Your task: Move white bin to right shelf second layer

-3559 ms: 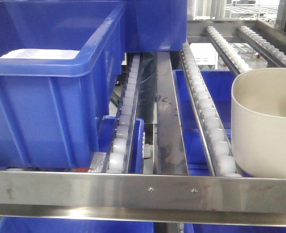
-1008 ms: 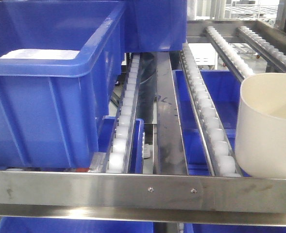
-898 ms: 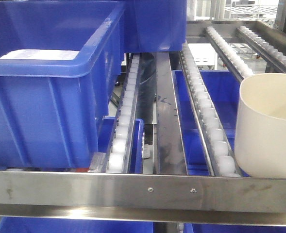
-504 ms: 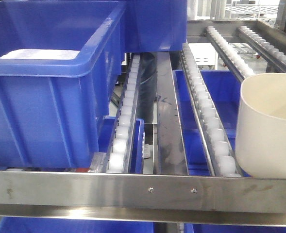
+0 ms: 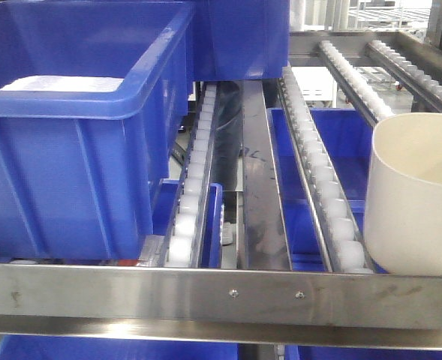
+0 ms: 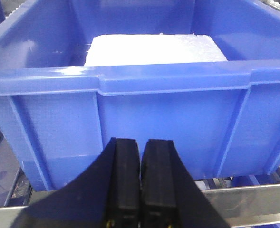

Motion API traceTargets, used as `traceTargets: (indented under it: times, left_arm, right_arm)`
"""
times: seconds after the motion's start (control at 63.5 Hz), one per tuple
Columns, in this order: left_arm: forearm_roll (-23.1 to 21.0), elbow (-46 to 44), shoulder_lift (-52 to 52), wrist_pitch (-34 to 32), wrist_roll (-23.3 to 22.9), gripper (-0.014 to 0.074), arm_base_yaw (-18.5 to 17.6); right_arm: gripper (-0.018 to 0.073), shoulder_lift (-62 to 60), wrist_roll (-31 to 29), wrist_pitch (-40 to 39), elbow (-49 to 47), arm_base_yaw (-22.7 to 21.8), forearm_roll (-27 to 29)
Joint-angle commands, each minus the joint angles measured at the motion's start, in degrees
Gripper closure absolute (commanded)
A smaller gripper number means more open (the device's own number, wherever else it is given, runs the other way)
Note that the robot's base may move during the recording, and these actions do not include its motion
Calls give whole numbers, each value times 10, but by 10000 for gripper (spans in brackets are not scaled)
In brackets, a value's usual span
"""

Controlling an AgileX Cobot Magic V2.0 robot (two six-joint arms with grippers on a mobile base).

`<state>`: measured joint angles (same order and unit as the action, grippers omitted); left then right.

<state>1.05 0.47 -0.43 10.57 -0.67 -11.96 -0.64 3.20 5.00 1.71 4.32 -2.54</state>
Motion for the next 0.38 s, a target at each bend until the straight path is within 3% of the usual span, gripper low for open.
traceTargets:
  times: [0.0,0.362]
  left_arm:
    - [0,16,-8,-50,-3,512,-1]
    - [0,16,-8,-50,-3,512,-1]
  right_arm:
    - [510,-5,-10,-45,0,-1,7]
    - [510,-5,-10,-45,0,-1,7]
